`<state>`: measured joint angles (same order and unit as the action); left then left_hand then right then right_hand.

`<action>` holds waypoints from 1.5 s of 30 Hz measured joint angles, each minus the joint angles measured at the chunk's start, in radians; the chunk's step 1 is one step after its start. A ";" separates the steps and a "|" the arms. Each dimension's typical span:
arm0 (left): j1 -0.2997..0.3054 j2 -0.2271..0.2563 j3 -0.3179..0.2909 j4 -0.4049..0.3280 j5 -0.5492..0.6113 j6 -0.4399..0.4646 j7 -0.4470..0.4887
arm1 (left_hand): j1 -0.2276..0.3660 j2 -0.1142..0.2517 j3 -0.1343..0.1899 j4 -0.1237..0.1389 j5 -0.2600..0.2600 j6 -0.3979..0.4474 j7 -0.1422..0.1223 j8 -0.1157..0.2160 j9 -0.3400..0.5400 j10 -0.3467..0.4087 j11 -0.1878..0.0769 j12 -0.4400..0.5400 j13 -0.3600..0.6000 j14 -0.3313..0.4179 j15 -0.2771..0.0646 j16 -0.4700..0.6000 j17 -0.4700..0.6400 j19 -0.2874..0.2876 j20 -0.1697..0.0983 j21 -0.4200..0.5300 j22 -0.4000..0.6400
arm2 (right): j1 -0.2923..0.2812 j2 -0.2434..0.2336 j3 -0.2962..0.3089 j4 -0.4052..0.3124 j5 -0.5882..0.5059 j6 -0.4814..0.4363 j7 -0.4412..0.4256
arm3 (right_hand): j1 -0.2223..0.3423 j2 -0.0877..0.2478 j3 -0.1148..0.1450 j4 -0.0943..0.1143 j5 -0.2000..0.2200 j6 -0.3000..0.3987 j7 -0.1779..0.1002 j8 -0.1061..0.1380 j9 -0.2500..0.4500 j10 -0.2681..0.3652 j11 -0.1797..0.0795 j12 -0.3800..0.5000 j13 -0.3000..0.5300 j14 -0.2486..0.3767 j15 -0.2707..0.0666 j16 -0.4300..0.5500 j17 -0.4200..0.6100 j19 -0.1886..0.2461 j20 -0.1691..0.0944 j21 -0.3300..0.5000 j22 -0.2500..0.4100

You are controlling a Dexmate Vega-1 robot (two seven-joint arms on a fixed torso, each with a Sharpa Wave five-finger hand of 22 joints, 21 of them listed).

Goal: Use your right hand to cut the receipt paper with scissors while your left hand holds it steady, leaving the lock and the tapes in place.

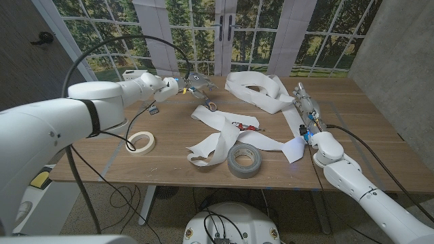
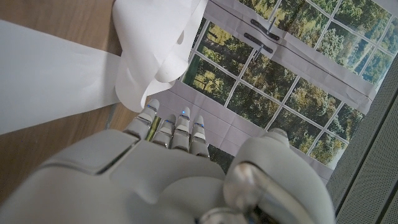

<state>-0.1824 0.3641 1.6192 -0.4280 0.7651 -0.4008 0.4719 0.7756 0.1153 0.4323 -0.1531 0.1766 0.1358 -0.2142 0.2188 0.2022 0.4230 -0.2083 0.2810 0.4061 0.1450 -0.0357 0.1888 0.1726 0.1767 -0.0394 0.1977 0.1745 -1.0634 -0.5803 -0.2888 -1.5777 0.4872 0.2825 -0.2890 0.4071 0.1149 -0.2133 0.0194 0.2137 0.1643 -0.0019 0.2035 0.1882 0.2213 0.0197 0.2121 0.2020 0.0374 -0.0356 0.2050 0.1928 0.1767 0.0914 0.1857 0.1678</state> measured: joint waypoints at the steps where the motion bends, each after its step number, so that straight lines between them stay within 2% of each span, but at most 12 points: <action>1: 0.000 0.001 0.001 0.000 0.000 0.000 0.000 | 0.000 0.000 0.000 0.000 0.000 0.002 0.002 0.000 0.000 0.000 0.000 0.000 0.000 0.000 0.000 0.000 0.000 0.000 0.000 0.000 0.000 | 0.000 0.000 0.000 0.000 0.000 -0.001 -0.001 | 0.000 0.000 0.000 0.000 0.000 0.000 0.000 0.000 0.000 0.000 0.000 0.000 0.000 0.000 0.000 0.000 0.001 0.000 0.000 0.000 0.000; 12: -0.001 0.003 0.003 0.000 0.025 -0.013 0.016 | 0.000 0.000 -0.003 -0.003 0.000 0.002 0.002 0.000 0.000 0.003 0.003 0.000 0.000 0.000 0.000 0.000 0.000 0.000 0.000 0.000 0.000 | 0.000 0.001 0.002 -0.001 0.000 -0.007 0.000 | 0.000 0.000 0.000 0.000 0.000 0.000 0.000 0.000 0.000 0.000 0.000 0.000 0.000 0.000 0.000 0.000 0.000 0.000 0.000 0.000 0.000; 31: 0.000 -0.008 0.010 0.000 0.027 0.053 -0.050 | 0.004 -0.004 -0.004 -0.004 0.000 0.002 0.002 0.000 0.000 0.003 0.003 0.000 0.000 0.005 -0.005 -0.004 0.000 0.000 0.000 0.000 0.000 | 0.014 0.010 -0.006 0.012 0.000 -0.018 -0.003 | 0.000 0.000 0.004 -0.004 0.000 0.000 0.000 0.000 0.000 0.000 0.000 0.000 0.000 0.000 0.000 0.000 0.001 0.000 0.000 0.000 0.000; 45: 0.004 -0.007 0.017 0.000 0.040 0.038 -0.040 | 0.004 -0.004 -0.007 -0.007 0.000 0.006 -0.002 0.000 0.000 0.003 0.003 0.000 0.000 0.005 -0.005 -0.004 0.000 0.000 0.000 0.000 0.000 | 0.011 0.012 -0.007 0.012 -0.001 -0.019 -0.010 | 0.000 0.000 0.008 -0.008 0.000 0.000 0.000 0.000 0.000 0.000 0.000 0.000 0.000 0.000 0.000 0.000 0.000 0.000 0.000 0.000 0.000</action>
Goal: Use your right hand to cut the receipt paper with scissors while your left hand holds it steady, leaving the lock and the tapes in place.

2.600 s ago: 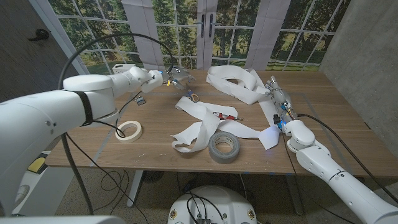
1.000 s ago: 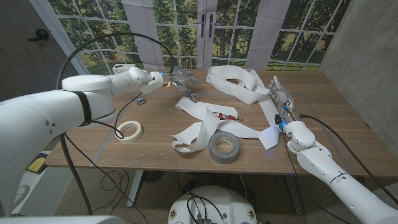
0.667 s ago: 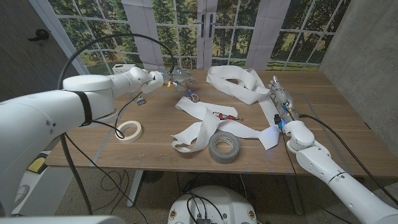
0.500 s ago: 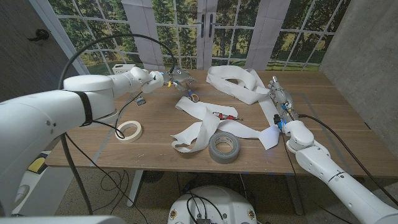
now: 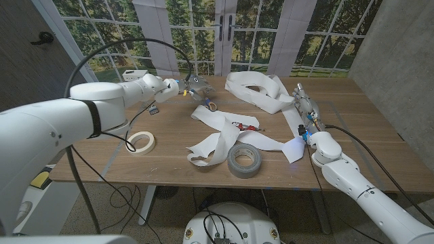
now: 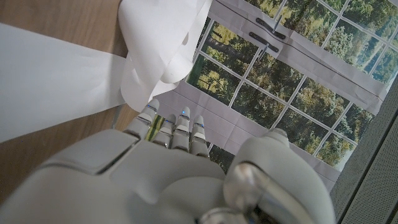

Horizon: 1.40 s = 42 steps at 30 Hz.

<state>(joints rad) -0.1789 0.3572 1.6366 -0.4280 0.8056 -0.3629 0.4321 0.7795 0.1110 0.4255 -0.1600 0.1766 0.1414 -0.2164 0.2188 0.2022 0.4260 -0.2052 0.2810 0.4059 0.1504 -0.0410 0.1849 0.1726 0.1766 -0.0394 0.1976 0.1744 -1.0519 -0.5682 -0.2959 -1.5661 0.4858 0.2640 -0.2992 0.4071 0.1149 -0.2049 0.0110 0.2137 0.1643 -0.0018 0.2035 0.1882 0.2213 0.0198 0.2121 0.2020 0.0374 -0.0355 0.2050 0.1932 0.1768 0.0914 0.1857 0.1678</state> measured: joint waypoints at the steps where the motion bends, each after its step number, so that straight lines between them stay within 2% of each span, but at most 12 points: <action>1: 0.001 0.000 0.000 0.000 0.002 -0.002 0.001 | 0.000 0.000 0.000 0.000 0.000 0.000 0.000 0.000 0.000 0.000 0.000 0.000 0.000 0.000 0.000 0.000 0.000 0.000 0.000 0.000 0.000 | -0.001 0.000 0.000 -0.001 -0.001 0.000 0.000 | 0.000 0.000 0.000 0.000 0.000 0.000 0.000 0.000 0.000 0.000 0.000 0.000 0.000 0.000 0.000 0.000 0.000 0.000 0.000 0.000 0.000; 42: 0.012 -0.005 0.002 0.000 0.023 0.006 -0.011 | 0.009 0.009 -0.003 -0.003 0.000 0.000 0.000 0.000 0.000 0.000 0.000 0.000 0.005 0.004 0.004 0.000 0.000 0.000 0.000 0.000 0.000 | 0.002 0.005 -0.003 0.005 0.006 -0.006 -0.001 | 0.007 0.017 0.015 0.001 -0.008 0.000 0.000 -0.004 0.000 0.000 0.000 -0.005 0.000 0.000 0.000 0.000 0.000 -0.003 0.011 0.000 0.002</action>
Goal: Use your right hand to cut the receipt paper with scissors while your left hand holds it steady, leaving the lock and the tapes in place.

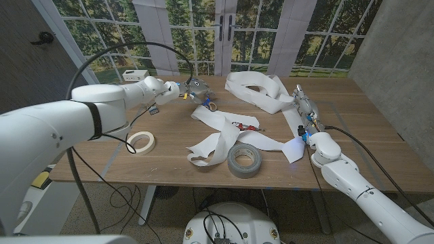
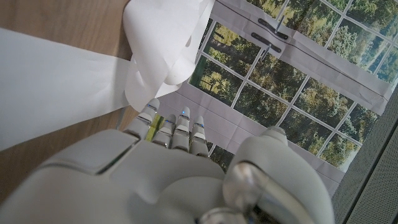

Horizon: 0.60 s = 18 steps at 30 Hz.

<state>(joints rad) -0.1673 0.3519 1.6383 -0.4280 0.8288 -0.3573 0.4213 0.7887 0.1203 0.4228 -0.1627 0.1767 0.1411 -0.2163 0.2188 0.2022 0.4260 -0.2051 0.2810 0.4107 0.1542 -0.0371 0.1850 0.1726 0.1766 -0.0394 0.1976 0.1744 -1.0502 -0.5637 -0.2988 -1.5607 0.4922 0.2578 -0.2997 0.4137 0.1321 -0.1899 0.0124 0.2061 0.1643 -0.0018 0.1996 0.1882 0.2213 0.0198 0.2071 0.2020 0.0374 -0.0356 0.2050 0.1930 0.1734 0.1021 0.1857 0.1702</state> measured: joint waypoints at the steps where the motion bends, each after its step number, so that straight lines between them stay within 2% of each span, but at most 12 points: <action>1: 0.000 -0.001 0.000 0.000 0.000 0.002 -0.002 | 0.000 0.000 0.000 0.000 0.000 0.000 0.000 0.000 0.000 0.000 0.000 0.000 0.000 0.000 0.000 0.000 0.000 0.000 0.000 0.000 0.000 | 0.000 0.000 0.000 0.001 0.000 0.000 0.000 | 0.000 0.000 0.000 0.000 0.000 0.000 0.000 0.000 0.000 0.000 0.000 0.000 0.000 0.000 0.000 0.000 0.000 0.000 0.000 0.000 0.000; 18: 0.006 -0.005 0.003 0.000 0.002 0.012 -0.012 | 0.009 -0.001 0.000 0.000 0.000 0.009 0.002 0.000 0.000 0.000 0.000 0.000 0.000 0.000 0.000 0.000 0.000 0.000 0.000 0.000 0.000 | 0.003 0.001 -0.002 0.004 0.002 0.000 0.001 | 0.000 0.000 0.000 0.000 0.000 0.000 0.000 0.000 0.000 -0.004 -0.004 0.000 0.000 0.000 0.000 0.000 0.000 -0.006 0.006 0.000 0.000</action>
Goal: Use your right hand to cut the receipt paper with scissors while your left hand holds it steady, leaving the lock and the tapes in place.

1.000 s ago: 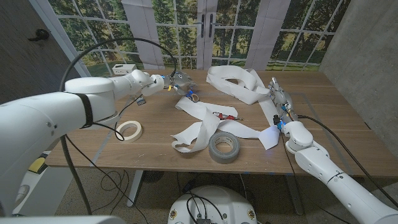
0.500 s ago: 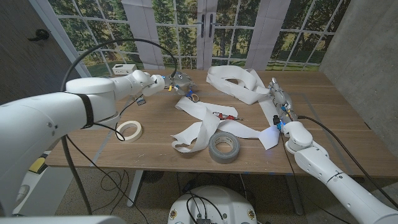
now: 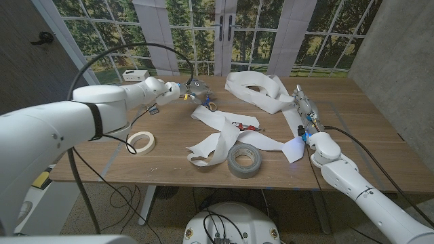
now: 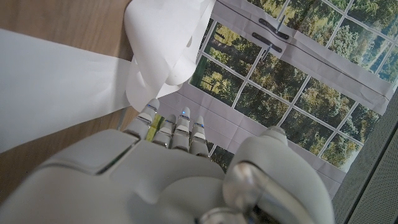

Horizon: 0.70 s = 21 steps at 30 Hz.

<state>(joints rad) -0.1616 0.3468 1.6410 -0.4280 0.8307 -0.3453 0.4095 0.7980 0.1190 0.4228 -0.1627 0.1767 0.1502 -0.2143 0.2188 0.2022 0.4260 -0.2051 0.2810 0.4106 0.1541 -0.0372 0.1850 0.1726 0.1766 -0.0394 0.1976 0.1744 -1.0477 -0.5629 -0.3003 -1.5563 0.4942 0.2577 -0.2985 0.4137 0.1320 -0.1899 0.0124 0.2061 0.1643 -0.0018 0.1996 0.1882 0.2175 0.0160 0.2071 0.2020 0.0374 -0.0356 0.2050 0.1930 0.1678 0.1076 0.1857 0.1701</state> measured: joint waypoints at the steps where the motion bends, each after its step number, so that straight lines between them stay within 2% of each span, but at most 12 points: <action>1: 0.001 -0.001 0.000 0.000 0.000 0.001 -0.001 | 0.000 0.000 0.000 0.000 0.000 0.000 0.000 0.000 0.000 0.000 0.000 0.000 0.000 0.000 0.000 0.000 0.000 0.000 0.000 0.000 0.000 | 0.000 0.000 0.000 0.000 0.000 0.000 0.000 | 0.000 0.000 0.000 0.000 0.000 0.000 0.000 0.000 0.000 0.000 0.000 0.000 0.000 0.000 0.000 0.000 0.000 0.000 0.000 0.000 0.000; 8: 0.005 -0.004 0.001 0.000 0.000 0.007 -0.009 | 0.000 0.000 0.000 0.000 0.000 0.004 -0.004 0.000 0.000 0.007 0.003 0.000 0.000 0.000 0.000 0.000 0.000 0.000 0.000 0.000 0.000 | 0.001 0.000 0.000 0.002 0.001 0.000 0.000 | 0.000 0.000 0.003 -0.003 0.000 0.000 0.000 0.000 0.000 0.000 0.000 0.000 0.000 0.000 0.000 0.000 0.000 0.000 0.000 0.000 0.000; 14: 0.007 -0.007 0.001 0.000 -0.003 0.016 -0.018 | 0.025 0.025 0.006 -0.006 0.000 0.005 -0.005 0.000 0.000 0.011 0.000 0.000 0.000 0.000 0.000 0.000 0.000 0.000 0.000 0.000 0.000 | 0.002 -0.001 0.000 0.004 0.001 0.000 0.001 | 0.000 0.000 0.003 -0.003 0.000 0.000 0.000 0.000 0.000 0.000 0.000 0.000 0.000 0.000 0.000 0.000 0.000 0.000 0.000 0.000 0.000; 21: 0.010 -0.009 0.001 0.000 -0.006 0.020 -0.023 | 0.034 0.026 0.010 -0.010 0.000 0.005 -0.005 0.000 0.000 0.010 0.000 0.000 0.000 0.000 0.000 0.000 0.000 0.000 0.000 0.000 0.000 | 0.006 -0.001 0.000 0.009 0.001 0.000 0.003 | 0.000 0.000 0.003 -0.003 0.000 0.000 0.000 0.000 0.000 0.000 0.000 0.000 0.000 0.000 0.000 0.000 0.000 0.000 0.000 0.000 0.000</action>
<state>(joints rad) -0.1519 0.3375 1.6416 -0.4281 0.8248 -0.3248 0.3861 0.8321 0.1453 0.4327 -0.1725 0.1767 0.1554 -0.2194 0.2188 0.2022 0.4365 -0.2051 0.2808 0.4107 0.1540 -0.0373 0.1851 0.1725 0.1766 -0.0394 0.1976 0.1744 -1.0418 -0.5637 -0.3004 -1.5470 0.4955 0.2576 -0.2952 0.4137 0.1320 -0.1870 0.0096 0.2061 0.1643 -0.0018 0.1996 0.1882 0.2176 0.0161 0.2072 0.2020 0.0374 -0.0356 0.2050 0.1929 0.1679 0.1074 0.1857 0.1700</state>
